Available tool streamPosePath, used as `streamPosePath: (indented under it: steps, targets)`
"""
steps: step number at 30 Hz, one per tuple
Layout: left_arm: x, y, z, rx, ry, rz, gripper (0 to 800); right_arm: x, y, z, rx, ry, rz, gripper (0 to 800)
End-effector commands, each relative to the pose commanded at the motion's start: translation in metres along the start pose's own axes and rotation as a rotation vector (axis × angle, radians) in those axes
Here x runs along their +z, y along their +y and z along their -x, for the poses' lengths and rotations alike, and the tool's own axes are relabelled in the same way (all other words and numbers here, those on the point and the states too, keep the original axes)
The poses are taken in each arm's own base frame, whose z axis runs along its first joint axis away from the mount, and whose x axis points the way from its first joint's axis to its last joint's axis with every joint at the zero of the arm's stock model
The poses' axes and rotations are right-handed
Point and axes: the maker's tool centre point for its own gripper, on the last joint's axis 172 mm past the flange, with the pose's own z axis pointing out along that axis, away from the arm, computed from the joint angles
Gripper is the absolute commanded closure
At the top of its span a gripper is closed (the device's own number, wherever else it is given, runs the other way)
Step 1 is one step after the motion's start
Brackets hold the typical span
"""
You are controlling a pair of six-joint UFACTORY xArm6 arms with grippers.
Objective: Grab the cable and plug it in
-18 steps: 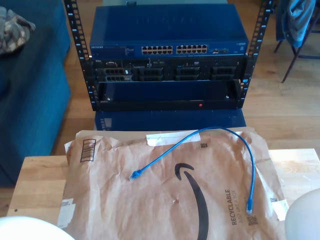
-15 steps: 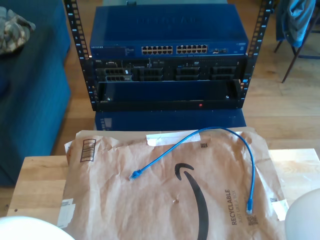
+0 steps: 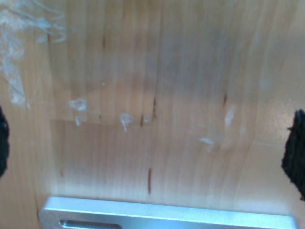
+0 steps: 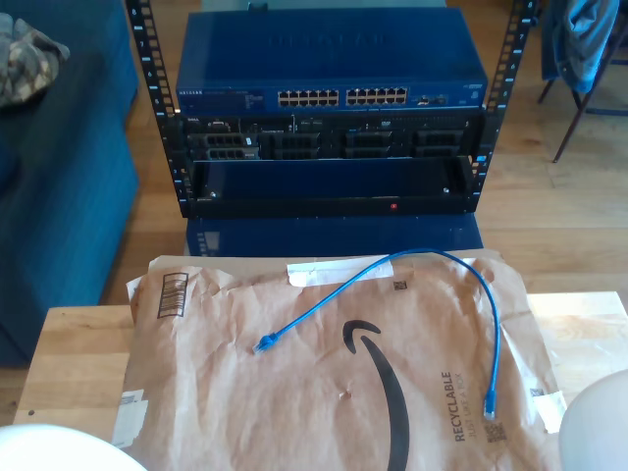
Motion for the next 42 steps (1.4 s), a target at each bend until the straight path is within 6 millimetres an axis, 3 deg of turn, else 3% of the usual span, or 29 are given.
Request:
streamPosePath:
  steps: [42]
  targets:
    - [-0.0001, 0.0000, 0.0005, 0.000, -0.003, 0.000, 0, -0.0059, -0.0001, -0.0054, -0.008, 0.021, 0.003, 8]
